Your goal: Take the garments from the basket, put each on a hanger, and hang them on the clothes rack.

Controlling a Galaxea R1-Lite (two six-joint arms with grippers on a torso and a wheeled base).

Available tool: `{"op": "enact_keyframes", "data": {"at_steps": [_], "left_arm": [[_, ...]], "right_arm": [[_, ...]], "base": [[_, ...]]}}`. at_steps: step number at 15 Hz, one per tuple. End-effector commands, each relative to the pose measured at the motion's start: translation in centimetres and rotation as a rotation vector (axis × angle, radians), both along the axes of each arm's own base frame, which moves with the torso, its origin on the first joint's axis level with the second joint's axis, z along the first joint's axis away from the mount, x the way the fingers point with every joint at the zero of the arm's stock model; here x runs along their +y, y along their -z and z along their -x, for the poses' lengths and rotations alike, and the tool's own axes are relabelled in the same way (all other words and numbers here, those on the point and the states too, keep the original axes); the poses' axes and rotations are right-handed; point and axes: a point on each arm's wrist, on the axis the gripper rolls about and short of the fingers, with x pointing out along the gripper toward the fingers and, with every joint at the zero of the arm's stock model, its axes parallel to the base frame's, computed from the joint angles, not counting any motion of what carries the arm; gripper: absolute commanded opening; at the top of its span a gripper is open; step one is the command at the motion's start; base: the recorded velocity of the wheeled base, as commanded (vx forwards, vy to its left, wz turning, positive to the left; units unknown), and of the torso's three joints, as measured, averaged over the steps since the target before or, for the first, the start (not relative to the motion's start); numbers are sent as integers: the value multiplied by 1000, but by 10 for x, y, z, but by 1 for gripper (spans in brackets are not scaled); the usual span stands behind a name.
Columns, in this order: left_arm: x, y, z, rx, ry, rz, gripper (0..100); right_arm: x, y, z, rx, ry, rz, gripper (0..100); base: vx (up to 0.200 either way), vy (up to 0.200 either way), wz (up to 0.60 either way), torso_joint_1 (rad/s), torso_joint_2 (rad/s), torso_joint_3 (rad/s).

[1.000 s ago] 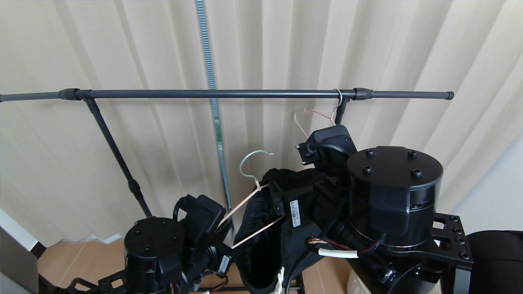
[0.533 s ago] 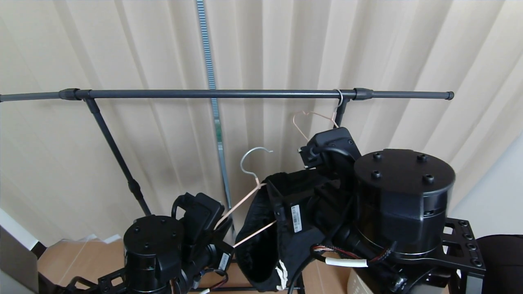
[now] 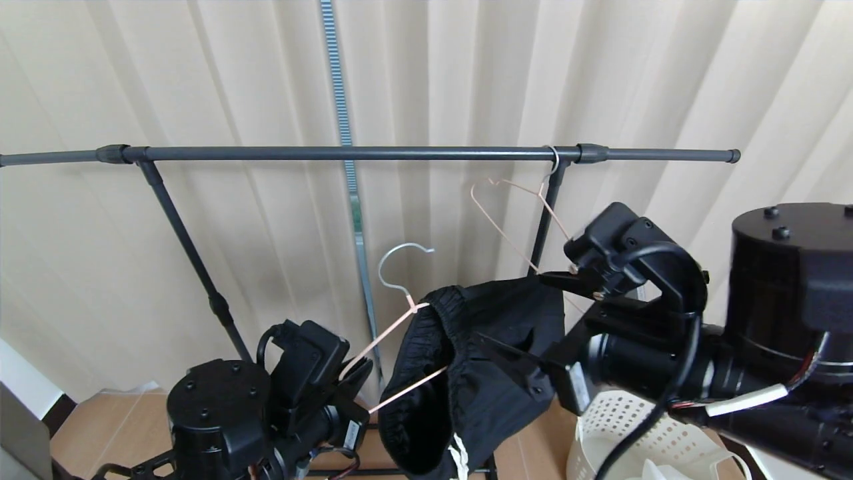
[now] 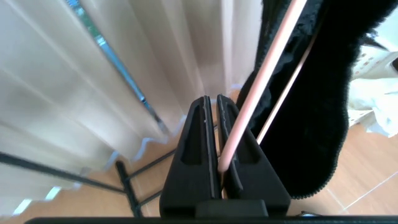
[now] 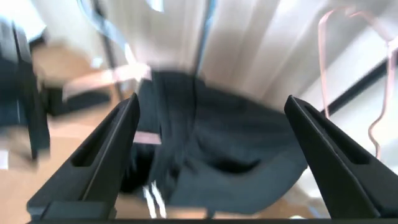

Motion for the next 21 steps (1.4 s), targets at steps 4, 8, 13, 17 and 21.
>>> {"op": "enact_keyframes", "data": {"at_steps": [4,8,13,17,21], "left_arm": [[9,5,10,-1,12,-25,0],[13,4,16,-12,75,-50,0],[15,3,24,-20,164,-72,0],[11,2,28,-31,190,-65,0],[10,1,29,-42,193,-57,0]], "right_arm": [[-61,-40,-13,24,-246,167,100],[-64,-40,-47,100,-543,293,100],[-46,-18,-96,215,-802,306,100],[-29,-8,-97,240,-863,288,100],[-16,-1,-94,277,-895,285,100]], "base": [[0,0,0,0,0,0],[0,0,0,0,0,0],[0,0,0,0,0,0],[0,0,0,0,0,0],[0,0,0,0,0,0]]}}
